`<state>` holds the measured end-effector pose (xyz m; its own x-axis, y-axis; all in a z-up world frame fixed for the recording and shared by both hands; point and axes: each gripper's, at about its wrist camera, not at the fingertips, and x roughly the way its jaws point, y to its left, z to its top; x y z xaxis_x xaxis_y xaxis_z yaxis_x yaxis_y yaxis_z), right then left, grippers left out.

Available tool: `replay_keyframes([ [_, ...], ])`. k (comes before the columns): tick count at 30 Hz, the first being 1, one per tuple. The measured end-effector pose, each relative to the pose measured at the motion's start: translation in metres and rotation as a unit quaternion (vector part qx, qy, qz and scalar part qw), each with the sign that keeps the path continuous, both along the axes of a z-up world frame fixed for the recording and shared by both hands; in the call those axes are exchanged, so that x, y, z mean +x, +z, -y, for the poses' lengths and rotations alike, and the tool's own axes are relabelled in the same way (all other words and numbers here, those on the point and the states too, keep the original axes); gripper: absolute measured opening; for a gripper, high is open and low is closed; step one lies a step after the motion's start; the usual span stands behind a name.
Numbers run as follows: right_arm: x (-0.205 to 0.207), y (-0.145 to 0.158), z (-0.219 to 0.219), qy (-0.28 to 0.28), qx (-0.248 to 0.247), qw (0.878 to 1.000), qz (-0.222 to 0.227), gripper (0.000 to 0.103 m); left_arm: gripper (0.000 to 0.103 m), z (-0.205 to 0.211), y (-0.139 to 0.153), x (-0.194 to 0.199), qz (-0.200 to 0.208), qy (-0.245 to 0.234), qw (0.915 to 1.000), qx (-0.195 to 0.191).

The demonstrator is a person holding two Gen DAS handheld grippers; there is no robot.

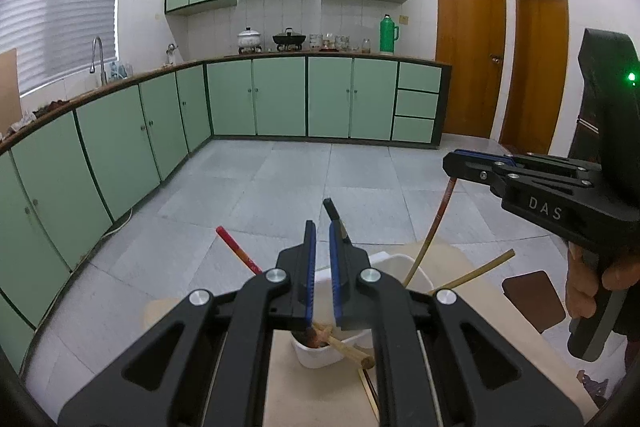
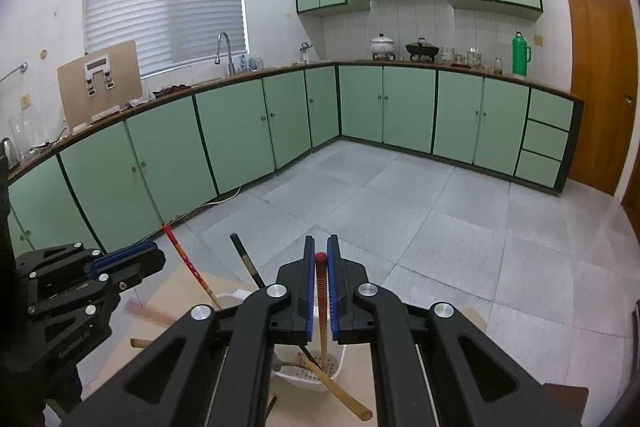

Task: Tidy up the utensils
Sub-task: 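Lower both chopsticks into the holder and open both grippers, then withdraw both open grippers from the holder back over the last two chopsticks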

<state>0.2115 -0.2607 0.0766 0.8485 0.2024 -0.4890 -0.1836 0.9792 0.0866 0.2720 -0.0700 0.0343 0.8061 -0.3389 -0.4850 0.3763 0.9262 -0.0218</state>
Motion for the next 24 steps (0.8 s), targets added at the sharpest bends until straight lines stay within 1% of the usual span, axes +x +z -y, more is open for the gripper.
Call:
replay_keyframes([
  [2,-0.001,-0.003,0.002,-0.002,0.0,1.0,-0.003,0.008,0.008,-0.002,-0.002,0.002,-0.003,0.001,1.0,-0.002],
  [4,-0.002,-0.004,0.005,-0.004,0.002,1.0,-0.004,0.012,0.013,-0.003,-0.001,0.001,-0.003,0.004,1.0,-0.003],
  [6,-0.005,-0.003,0.009,-0.007,0.006,1.0,-0.003,0.024,0.024,-0.005,0.0,0.0,0.0,0.008,1.0,-0.005],
  [9,-0.008,0.001,0.015,-0.017,0.008,1.0,0.005,0.037,0.029,-0.008,0.005,-0.001,0.004,0.014,0.9999,-0.009],
  [10,-0.012,0.003,0.018,-0.021,0.007,1.0,0.008,0.038,0.031,-0.01,0.007,-0.003,0.006,0.016,0.9998,-0.011],
  [11,-0.015,0.004,0.02,-0.023,0.008,1.0,0.011,0.04,0.035,-0.011,0.008,-0.004,0.008,0.017,0.9997,-0.013],
  [12,-0.019,0.005,0.022,-0.025,0.009,1.0,0.013,0.043,0.039,-0.013,0.011,-0.008,0.012,0.019,0.9996,-0.014],
  [13,-0.024,0.007,0.025,-0.027,0.009,0.999,0.018,0.044,0.04,-0.014,0.013,-0.013,0.017,0.021,0.9995,-0.015],
  [15,-0.034,0.01,0.029,-0.032,0.008,0.999,0.026,0.053,0.045,-0.017,0.017,-0.025,0.024,0.023,0.9993,-0.016],
  [16,-0.042,0.012,0.032,-0.036,0.006,0.999,0.032,0.055,0.046,-0.017,0.019,-0.029,0.026,0.025,0.9992,-0.017],
  [18,-0.055,0.013,0.036,-0.039,0.007,0.998,0.042,0.064,0.052,-0.02,0.021,-0.041,0.031,0.027,0.9989,-0.023],
  [21,-0.077,0.013,0.04,-0.042,0.005,0.998,0.055,0.072,0.058,-0.024,0.02,-0.064,0.038,0.032,0.9984,-0.027],
  [24,-0.102,0.007,0.042,-0.043,0.0,0.997,0.062,0.08,0.063,-0.026,0.016,-0.085,0.038,0.036,0.9982,-0.03],
])
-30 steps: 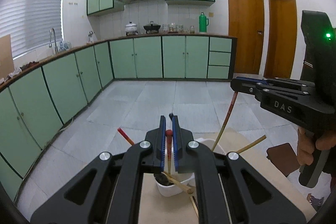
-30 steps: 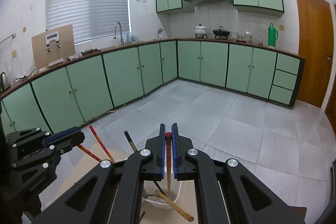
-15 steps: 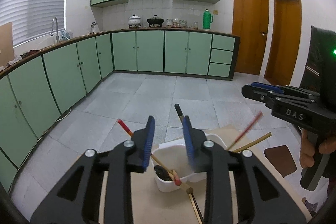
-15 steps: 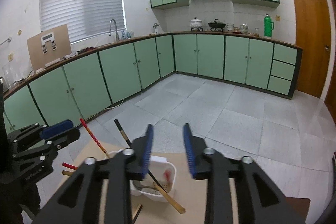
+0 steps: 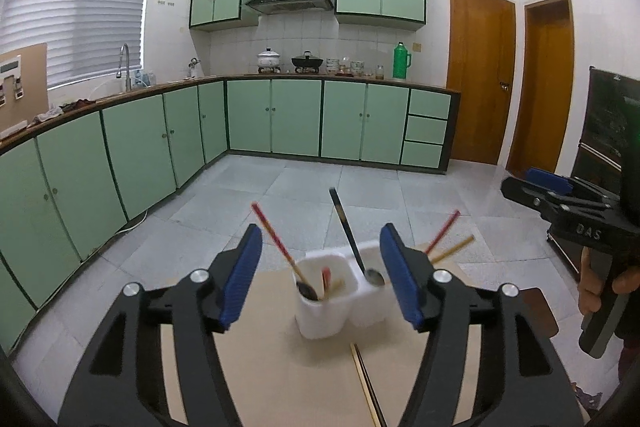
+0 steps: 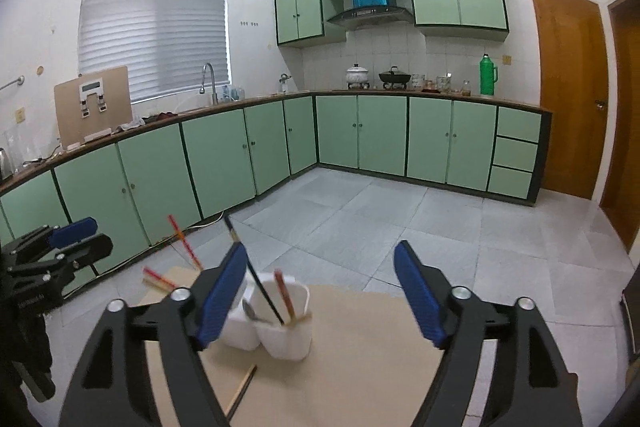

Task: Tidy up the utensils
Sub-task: 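Withdraw both open grippers from the holder back over the last two chopsticks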

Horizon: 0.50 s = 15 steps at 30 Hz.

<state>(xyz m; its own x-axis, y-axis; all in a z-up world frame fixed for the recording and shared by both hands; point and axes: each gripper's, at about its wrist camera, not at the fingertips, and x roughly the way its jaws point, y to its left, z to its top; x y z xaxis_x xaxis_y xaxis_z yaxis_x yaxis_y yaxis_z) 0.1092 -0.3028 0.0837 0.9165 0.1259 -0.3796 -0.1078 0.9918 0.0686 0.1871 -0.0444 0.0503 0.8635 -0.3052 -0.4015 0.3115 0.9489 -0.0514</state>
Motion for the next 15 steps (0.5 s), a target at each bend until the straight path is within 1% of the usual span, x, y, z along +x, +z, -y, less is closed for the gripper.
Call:
replay_keyframes([
  [5,-0.042,-0.022,0.002,-0.004,0.004,1.0,-0.004,0.088,0.069,-0.004,-0.019,-0.033,-0.015,-0.001,0.9999,-0.008],
  [7,-0.055,-0.032,0.001,-0.005,0.01,1.0,-0.012,0.092,0.072,-0.004,-0.032,-0.045,-0.025,0.001,0.9997,-0.004],
  [8,-0.061,-0.038,0.001,-0.007,0.014,1.0,-0.015,0.097,0.073,-0.004,-0.038,-0.05,-0.032,-0.001,0.9995,-0.003],
  [11,-0.078,-0.057,0.0,-0.014,0.022,0.999,-0.03,0.097,0.076,-0.007,-0.058,-0.063,-0.053,-0.001,0.9986,-0.007],
  [15,-0.093,-0.081,-0.007,-0.014,0.015,0.998,-0.055,0.097,0.077,-0.012,-0.086,-0.075,-0.085,0.003,0.9963,-0.014],
])
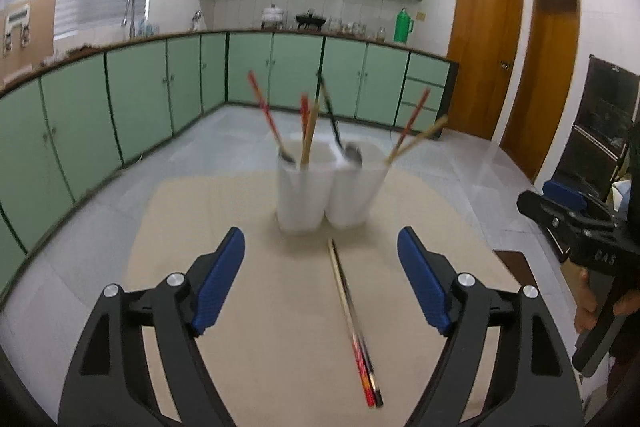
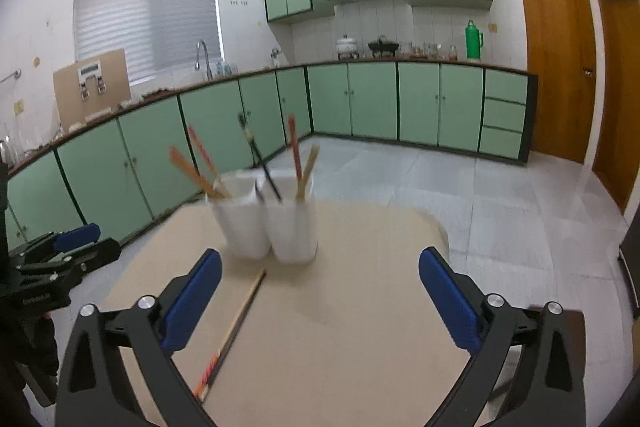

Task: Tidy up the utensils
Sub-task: 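Withdraw both open grippers from the holder back over the last two chopsticks, then grasp the black chopstick by its tip with the right gripper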

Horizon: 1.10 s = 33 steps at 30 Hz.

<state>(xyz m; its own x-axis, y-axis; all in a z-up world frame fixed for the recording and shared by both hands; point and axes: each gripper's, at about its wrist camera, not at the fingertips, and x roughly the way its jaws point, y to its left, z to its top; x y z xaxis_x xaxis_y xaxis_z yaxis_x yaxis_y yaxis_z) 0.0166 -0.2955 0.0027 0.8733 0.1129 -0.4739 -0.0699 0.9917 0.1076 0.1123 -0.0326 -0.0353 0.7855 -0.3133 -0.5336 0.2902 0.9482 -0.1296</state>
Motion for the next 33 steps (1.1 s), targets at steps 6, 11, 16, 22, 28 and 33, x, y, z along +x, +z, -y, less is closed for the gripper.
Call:
replay_keyframes([
  [6,-0.02,-0.04,-0.013,0.006,0.013,0.999,-0.047,0.097,0.08,-0.012,-0.041,-0.015,-0.034,0.015,0.9992,0.015],
  [11,-0.029,-0.073,-0.025,0.0,0.016,0.996,-0.084,0.097,0.08,-0.018,-0.071,-0.025,-0.066,0.018,0.9971,0.031],
  [16,-0.035,-0.099,-0.041,0.001,0.014,0.993,-0.114,0.097,0.08,-0.026,-0.096,-0.03,-0.094,0.023,0.9942,0.048],
  [22,-0.037,-0.123,-0.067,0.011,0.0,0.99,-0.144,0.097,0.08,-0.034,-0.114,-0.033,-0.113,0.028,0.9915,0.058],
  [28,-0.035,-0.133,-0.089,0.026,-0.022,0.985,-0.167,0.095,0.08,-0.039,-0.123,-0.031,-0.127,0.032,0.9899,0.055],
  [33,-0.036,-0.134,-0.1,0.039,-0.032,0.984,-0.173,0.091,0.08,-0.04,-0.127,-0.03,-0.136,0.033,0.9885,0.057],
])
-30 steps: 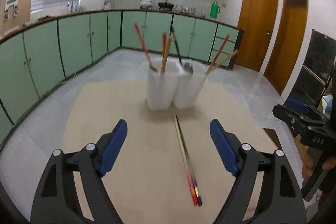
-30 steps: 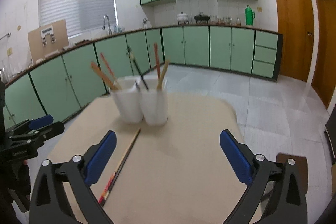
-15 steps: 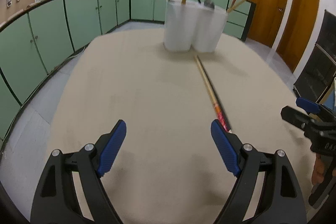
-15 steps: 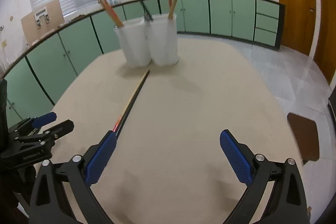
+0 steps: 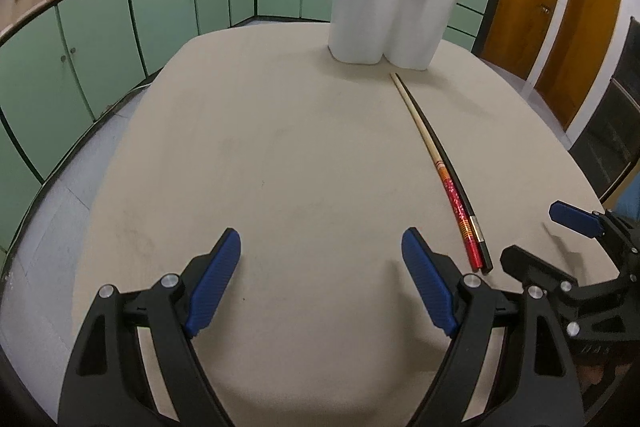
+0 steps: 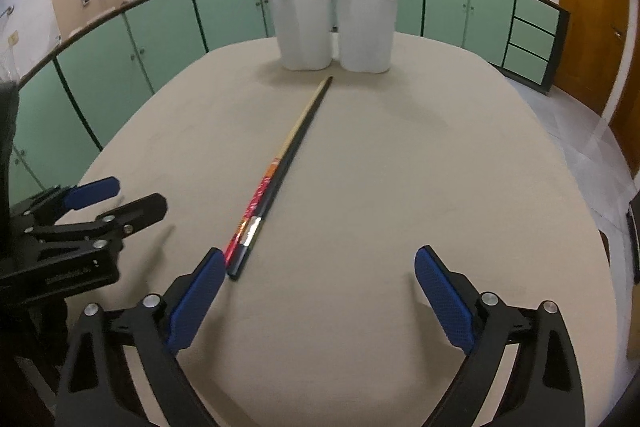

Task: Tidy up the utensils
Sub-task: 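Grasp the black chopstick by its tip with the right gripper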

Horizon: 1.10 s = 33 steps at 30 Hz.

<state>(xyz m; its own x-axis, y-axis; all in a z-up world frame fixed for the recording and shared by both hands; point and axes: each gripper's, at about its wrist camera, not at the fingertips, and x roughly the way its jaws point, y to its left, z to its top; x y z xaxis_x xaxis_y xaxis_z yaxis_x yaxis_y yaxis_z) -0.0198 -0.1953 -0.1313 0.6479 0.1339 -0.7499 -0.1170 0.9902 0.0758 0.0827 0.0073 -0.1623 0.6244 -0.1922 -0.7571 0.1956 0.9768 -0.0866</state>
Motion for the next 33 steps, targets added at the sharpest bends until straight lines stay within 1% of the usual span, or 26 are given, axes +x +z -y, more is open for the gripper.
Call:
replay_keyframes([
  [5,0.001,-0.006,-0.01,0.018,-0.008,1.0,-0.019,0.084,0.08,-0.001,-0.001,0.001,-0.005,0.0,1.0,-0.003],
  [10,0.002,-0.005,-0.012,0.018,-0.02,0.999,-0.023,0.083,0.08,0.0,-0.002,0.003,-0.009,-0.001,0.9999,-0.004],
  [16,0.0,-0.004,0.002,-0.011,-0.035,0.999,-0.024,0.079,0.08,0.0,-0.003,0.004,-0.01,0.002,0.9999,-0.006],
  [18,-0.003,-0.002,0.009,-0.019,-0.026,0.999,-0.021,0.073,0.08,0.001,-0.003,0.004,-0.01,0.002,0.9999,-0.006],
  [19,-0.004,-0.002,0.011,-0.019,-0.018,0.999,-0.02,0.072,0.08,0.001,-0.003,0.004,-0.01,0.003,0.9999,-0.006],
  [22,-0.006,-0.001,0.009,-0.007,0.003,1.0,-0.019,0.064,0.08,0.002,-0.003,0.004,-0.01,0.003,0.9999,-0.005],
  [24,-0.005,-0.003,0.003,-0.001,-0.004,1.0,-0.019,0.054,0.08,0.002,-0.003,0.004,-0.008,0.003,0.9999,-0.006],
  [25,-0.005,-0.003,0.001,-0.001,-0.011,1.0,-0.016,0.053,0.08,0.002,-0.002,0.004,-0.007,0.004,1.0,-0.006],
  [29,-0.003,-0.004,-0.003,0.002,-0.013,1.0,-0.014,0.039,0.08,0.001,-0.003,0.004,-0.008,0.005,0.9999,-0.005],
  [31,-0.003,-0.004,-0.004,0.002,-0.013,1.0,-0.013,0.035,0.08,0.002,-0.003,0.004,-0.007,0.004,1.0,-0.002],
  [33,-0.003,-0.004,-0.006,0.005,-0.012,1.0,-0.012,0.027,0.08,0.004,-0.003,0.004,-0.007,0.003,1.0,-0.002],
])
